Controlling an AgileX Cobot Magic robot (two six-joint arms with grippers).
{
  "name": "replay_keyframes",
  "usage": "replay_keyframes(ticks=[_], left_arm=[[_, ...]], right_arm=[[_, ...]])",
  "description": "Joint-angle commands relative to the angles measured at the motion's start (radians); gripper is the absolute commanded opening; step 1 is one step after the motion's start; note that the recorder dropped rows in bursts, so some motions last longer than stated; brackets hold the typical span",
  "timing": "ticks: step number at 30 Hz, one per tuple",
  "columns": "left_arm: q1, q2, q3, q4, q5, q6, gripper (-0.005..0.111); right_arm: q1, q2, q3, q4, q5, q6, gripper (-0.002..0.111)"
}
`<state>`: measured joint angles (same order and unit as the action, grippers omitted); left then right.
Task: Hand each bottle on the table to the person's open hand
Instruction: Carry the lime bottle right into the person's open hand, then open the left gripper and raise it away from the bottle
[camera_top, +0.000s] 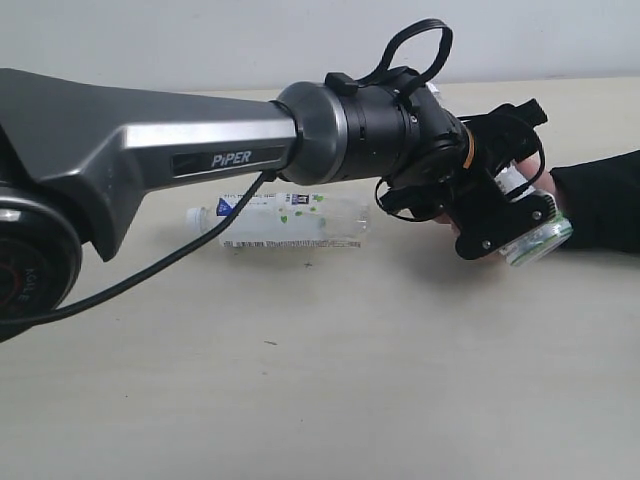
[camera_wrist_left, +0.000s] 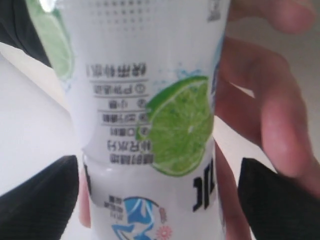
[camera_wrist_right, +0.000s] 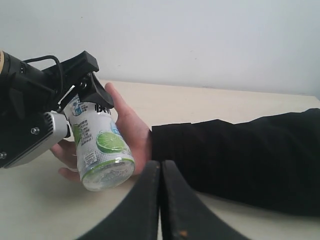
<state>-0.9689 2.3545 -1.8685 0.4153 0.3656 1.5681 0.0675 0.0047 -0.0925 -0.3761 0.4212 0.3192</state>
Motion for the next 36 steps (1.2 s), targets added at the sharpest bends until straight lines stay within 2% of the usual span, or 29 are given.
replay_keyframes(ticks=[1,4,10,15,17,20,23,26,29,31,36], left_arm=[[0.006,-0.016,-0.005,0.019,-0.003,-0.032,0.083],[0.004,-0.059,-0.005,0.019,-0.001,-0.040,0.083],[0.004,-0.148,-0.005,0.019,0.134,-0.094,0.083],[0.002,-0.264,-0.005,0.023,0.200,-0.526,0.083],[0.002,-0.316,-0.005,0.027,0.319,-0.603,0.083],[0.002,-0.374,-0.005,0.027,0.465,-0.815,0.079],[0.015,-0.418,-0.005,0.014,0.546,-0.959,0.062],[0.042,-0.442,-0.005,-0.008,0.557,-1.156,0.033],[0.058,-0.463,-0.005,-0.017,0.605,-1.275,0.001],[0.075,-0.477,-0.005,-0.070,0.636,-1.308,0.001],[0.138,-0.533,0.048,-0.345,0.650,-1.260,0.001]], right_arm=[[-0.003,-0.005,0.005,0.003,-0.007,0.000,0.000],[-0.003,-0.005,0.005,0.003,-0.007,0.000,0.000],[-0.003,-0.005,0.005,0.003,-0.007,0.002,0.000],[-0.003,-0.005,0.005,0.003,-0.007,0.000,0.000],[-0.003,-0.005,0.005,0.003,-0.007,0.000,0.000],[-0.003,-0.005,0.005,0.003,-0.007,0.000,0.000],[-0.003,-0.005,0.005,0.003,-0.007,0.000,0.000],[-0.003,-0.005,0.005,0.003,-0.007,0.000,0.000],[-0.003,-0.005,0.005,0.003,-0.007,0.000,0.000],[-0.003,-0.005,0.005,0.003,-0.007,0.000,0.000],[-0.003,-0.005,0.005,0.003,-0.007,0.000,0.000]])
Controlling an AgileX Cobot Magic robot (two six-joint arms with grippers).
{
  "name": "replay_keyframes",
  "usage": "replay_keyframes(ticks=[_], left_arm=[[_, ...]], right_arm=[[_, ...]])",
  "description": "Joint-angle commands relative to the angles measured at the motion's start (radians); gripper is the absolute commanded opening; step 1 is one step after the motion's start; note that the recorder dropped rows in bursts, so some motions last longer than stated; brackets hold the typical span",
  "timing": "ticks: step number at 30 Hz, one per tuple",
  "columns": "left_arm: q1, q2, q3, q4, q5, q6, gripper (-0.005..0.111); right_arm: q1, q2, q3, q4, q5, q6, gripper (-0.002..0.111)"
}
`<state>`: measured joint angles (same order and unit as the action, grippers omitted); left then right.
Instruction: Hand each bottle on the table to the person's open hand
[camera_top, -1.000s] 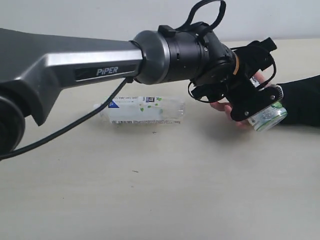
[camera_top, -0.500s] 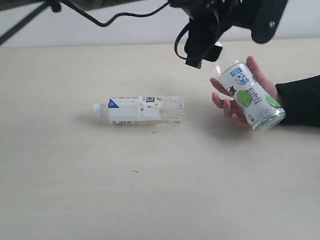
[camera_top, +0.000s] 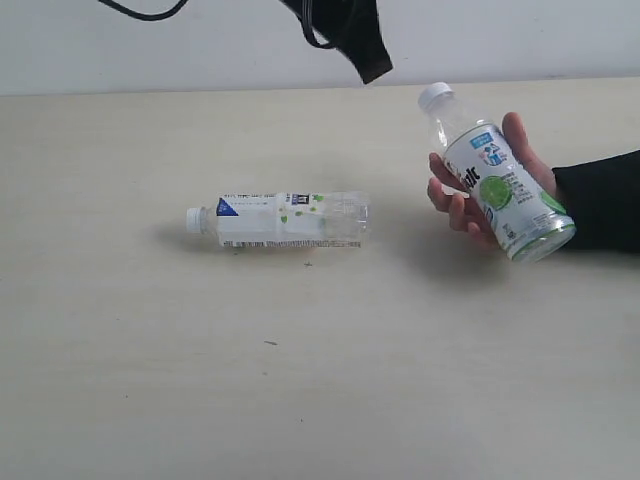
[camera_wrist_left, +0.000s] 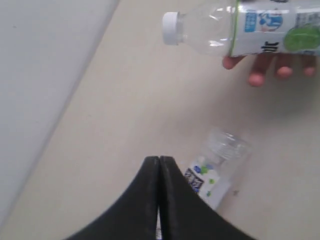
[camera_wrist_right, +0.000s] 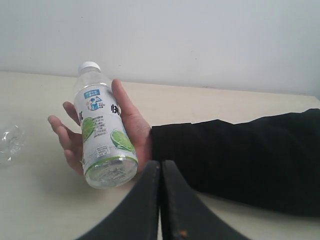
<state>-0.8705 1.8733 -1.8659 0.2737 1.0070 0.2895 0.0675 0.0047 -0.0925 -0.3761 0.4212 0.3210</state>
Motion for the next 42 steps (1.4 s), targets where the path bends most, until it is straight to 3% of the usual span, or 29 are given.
replay_keyframes(ticks=[1,6,14,19,23,34,42], left_arm=[[0.051,-0.071,0.076,-0.255,-0.012,0.036,0.001],[0.084,-0.189,0.290,-0.431,-0.242,0.048,0.001],[0.076,-0.451,0.826,-0.701,-0.911,0.102,0.001],[0.031,-0.643,1.144,-0.716,-1.238,0.091,0.001],[0.005,-0.786,1.317,-0.714,-1.350,0.012,0.001],[0.002,-1.119,1.635,-0.634,-1.516,-0.145,0.001],[0.002,-1.269,1.680,-0.428,-1.665,-0.252,0.001]], right_arm=[[-0.003,-0.005,0.005,0.003,-0.007,-0.002,0.000],[-0.003,-0.005,0.005,0.003,-0.007,-0.002,0.000],[-0.003,-0.005,0.005,0.003,-0.007,-0.002,0.000],[-0.003,-0.005,0.005,0.003,-0.007,-0.002,0.000],[-0.003,-0.005,0.005,0.003,-0.005,-0.002,0.000],[-0.003,-0.005,0.005,0.003,-0.005,-0.002,0.000],[-0.003,-0.005,0.005,0.003,-0.005,-0.002,0.000]])
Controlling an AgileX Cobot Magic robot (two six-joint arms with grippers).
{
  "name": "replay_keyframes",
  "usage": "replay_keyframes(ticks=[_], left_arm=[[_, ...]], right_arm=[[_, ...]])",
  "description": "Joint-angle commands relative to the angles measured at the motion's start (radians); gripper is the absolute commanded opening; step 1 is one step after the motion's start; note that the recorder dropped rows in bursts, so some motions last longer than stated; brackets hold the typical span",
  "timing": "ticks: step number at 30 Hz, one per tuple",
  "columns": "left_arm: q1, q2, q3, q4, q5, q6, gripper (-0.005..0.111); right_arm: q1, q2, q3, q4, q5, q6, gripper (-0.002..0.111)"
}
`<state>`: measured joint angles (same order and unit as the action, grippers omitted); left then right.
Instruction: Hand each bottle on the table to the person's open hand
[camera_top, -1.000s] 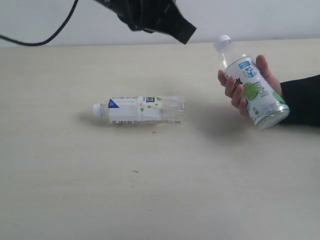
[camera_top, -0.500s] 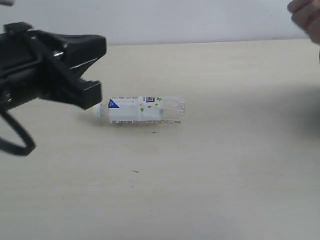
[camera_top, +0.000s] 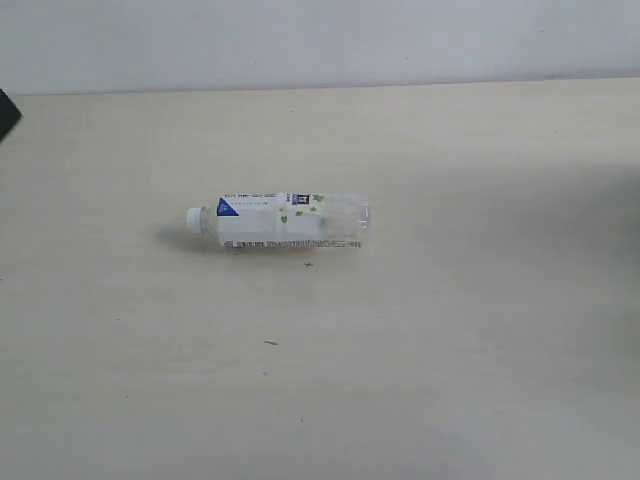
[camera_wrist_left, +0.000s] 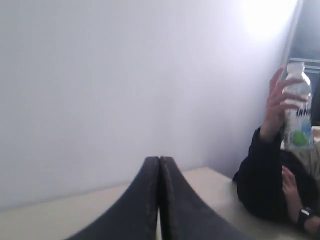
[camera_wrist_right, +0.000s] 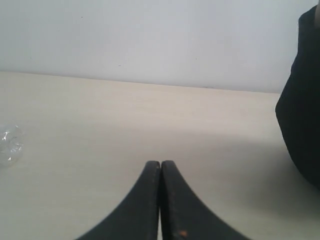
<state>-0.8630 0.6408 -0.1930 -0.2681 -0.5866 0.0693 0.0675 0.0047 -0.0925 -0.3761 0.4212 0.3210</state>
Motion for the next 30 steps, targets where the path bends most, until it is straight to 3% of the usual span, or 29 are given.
replay_keyframes(ticks=[1,13,30], left_arm=[[-0.006,-0.039,0.007,0.141,-0.070,-0.069,0.001],[-0.006,0.025,0.007,0.181,0.021,-0.100,0.001],[-0.006,0.112,0.007,0.181,0.021,-0.048,0.001]], right_arm=[[-0.003,-0.005,0.005,0.003,-0.005,-0.002,0.000],[-0.003,-0.005,0.005,0.003,-0.005,-0.002,0.000],[-0.003,-0.005,0.005,0.003,-0.005,-0.002,0.000]])
